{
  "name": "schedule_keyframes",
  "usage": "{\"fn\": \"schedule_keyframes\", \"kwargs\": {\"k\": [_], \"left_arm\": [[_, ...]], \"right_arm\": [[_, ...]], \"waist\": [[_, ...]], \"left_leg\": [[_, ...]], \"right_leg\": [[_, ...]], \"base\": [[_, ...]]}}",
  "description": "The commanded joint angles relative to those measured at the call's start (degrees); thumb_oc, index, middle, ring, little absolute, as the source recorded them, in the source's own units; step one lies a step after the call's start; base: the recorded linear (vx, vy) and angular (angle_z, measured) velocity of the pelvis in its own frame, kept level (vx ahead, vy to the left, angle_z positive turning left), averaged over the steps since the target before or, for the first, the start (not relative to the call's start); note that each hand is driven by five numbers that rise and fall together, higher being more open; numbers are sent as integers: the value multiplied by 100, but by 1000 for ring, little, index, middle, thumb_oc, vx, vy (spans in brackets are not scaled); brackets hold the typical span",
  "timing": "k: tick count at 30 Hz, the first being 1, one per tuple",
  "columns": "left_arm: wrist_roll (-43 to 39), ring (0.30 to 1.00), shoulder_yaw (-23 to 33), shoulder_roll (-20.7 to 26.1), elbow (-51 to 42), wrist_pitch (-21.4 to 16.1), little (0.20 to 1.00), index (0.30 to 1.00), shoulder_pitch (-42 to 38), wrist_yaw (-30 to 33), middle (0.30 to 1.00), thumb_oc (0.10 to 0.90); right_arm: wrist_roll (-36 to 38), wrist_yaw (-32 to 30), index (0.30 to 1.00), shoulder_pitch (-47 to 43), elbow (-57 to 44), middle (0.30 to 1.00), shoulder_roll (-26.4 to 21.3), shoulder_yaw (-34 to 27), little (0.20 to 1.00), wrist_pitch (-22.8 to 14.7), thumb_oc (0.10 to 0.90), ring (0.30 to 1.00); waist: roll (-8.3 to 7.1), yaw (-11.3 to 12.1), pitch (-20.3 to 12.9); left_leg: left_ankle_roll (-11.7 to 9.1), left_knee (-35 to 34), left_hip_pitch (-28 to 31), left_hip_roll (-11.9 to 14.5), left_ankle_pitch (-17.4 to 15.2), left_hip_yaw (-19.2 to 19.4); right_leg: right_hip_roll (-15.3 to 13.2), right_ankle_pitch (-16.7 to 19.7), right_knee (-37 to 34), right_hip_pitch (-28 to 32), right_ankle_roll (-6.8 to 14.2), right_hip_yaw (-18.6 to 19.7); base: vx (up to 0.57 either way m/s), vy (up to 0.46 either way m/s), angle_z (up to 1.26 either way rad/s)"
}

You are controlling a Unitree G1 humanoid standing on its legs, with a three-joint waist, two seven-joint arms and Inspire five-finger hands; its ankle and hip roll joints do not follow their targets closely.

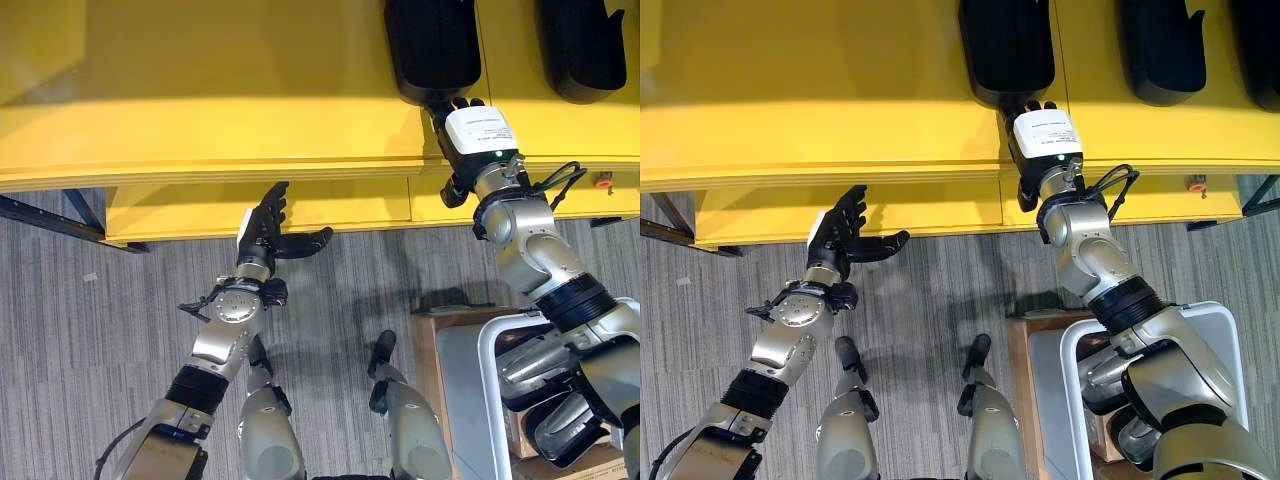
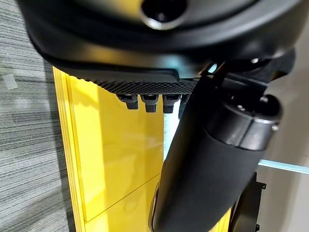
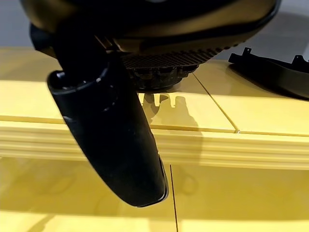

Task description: Move parts from the plastic box to the shelf.

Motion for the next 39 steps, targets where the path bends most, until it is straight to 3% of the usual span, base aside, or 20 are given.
{"fn": "schedule_keyframes", "kwargs": {"k": [1,29,35,39], "left_arm": [[137,1000,-65,-26,-481,-502,1000,1000,-737,-67,1000,900],[109,1000,-164,-29,-263,-518,1000,1000,-968,-40,1000,900],[26,1000,-138,-57,-312,-544,1000,1000,-905,-11,1000,900],[60,1000,-42,-10,-589,-542,1000,1000,-635,161,1000,900]], "right_arm": [[-95,-423,1000,-1272,5,1000,-115,23,1000,61,900,1000],[204,-448,1000,-1527,378,1000,-19,231,1000,116,900,1000],[-218,236,1000,-1391,256,1000,-78,310,1000,36,900,1000],[-78,855,1000,-514,-751,1000,-350,132,1000,198,900,1000]], "waist": [[-162,64,-180],[-113,47,-229],[-113,11,-222],[-191,-160,-206]], "left_leg": [[-331,340,-67,278,-277,53],[-341,359,-66,276,-265,98],[-338,377,-84,280,-256,111],[-331,354,-70,309,-242,200]], "right_leg": [[85,-708,489,34,54,-254],[33,-706,530,0,42,-271],[18,-704,560,-29,39,-264],[25,-671,540,-78,68,-197]], "base": [[0,0,0],[0,0,0],[-6,10,0],[-20,25,-3]]}}
